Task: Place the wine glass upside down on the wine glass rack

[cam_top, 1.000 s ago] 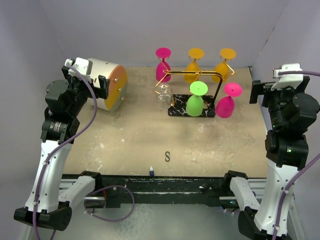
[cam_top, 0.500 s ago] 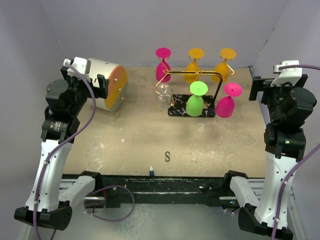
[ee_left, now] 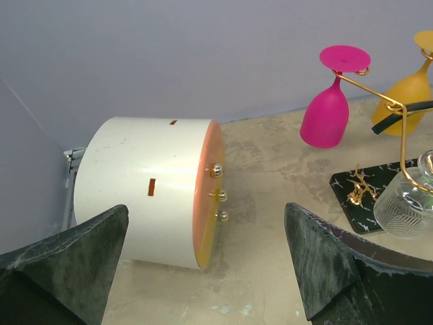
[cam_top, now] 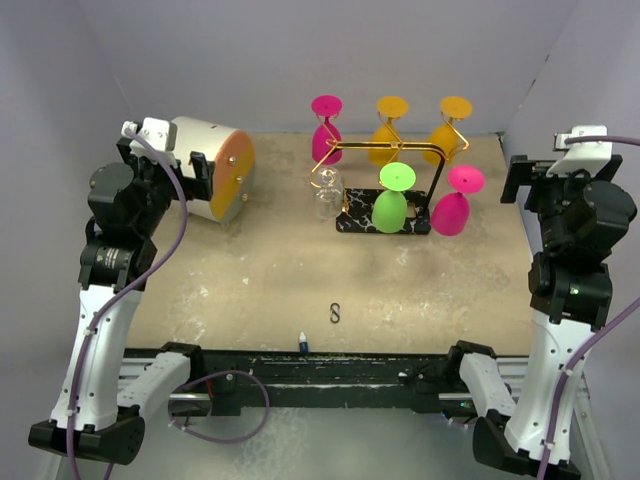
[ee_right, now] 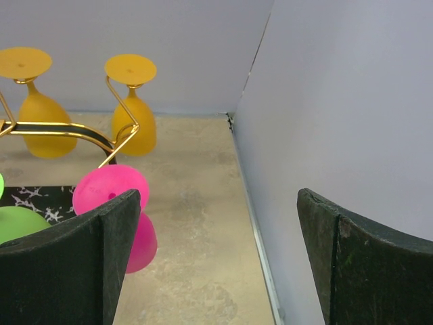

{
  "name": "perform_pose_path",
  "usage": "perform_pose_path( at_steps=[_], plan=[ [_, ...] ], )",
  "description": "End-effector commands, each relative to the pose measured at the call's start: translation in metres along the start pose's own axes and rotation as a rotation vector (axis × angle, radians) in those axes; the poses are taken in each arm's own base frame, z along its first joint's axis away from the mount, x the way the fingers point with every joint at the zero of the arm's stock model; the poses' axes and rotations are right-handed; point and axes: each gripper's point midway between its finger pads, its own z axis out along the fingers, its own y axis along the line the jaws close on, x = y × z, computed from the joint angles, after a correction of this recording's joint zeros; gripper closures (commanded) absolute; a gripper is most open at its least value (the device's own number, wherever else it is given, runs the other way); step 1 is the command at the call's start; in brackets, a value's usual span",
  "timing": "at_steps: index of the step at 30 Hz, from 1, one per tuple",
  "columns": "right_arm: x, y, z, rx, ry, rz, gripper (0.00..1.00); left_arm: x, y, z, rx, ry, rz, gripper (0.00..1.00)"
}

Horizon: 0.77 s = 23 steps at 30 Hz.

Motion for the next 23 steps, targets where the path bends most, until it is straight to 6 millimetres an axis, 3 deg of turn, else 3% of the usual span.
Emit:
perform_pose_path(
  at_steps=[1,23],
  plan=[
    [-0.0102,-0.0019,-0.0008,0.006,-0.042,0.02,0.0,-0.022,0.0064,-0.0096,-0.033,-0.059,-0.005,0.01],
    [-0.0036,0.0056,0.0077,-0.04,-0.017,0.016,0.0,-0.0203,0.0069,-0.0069,-0.032,-0.048,0.005,0.01]
  ],
)
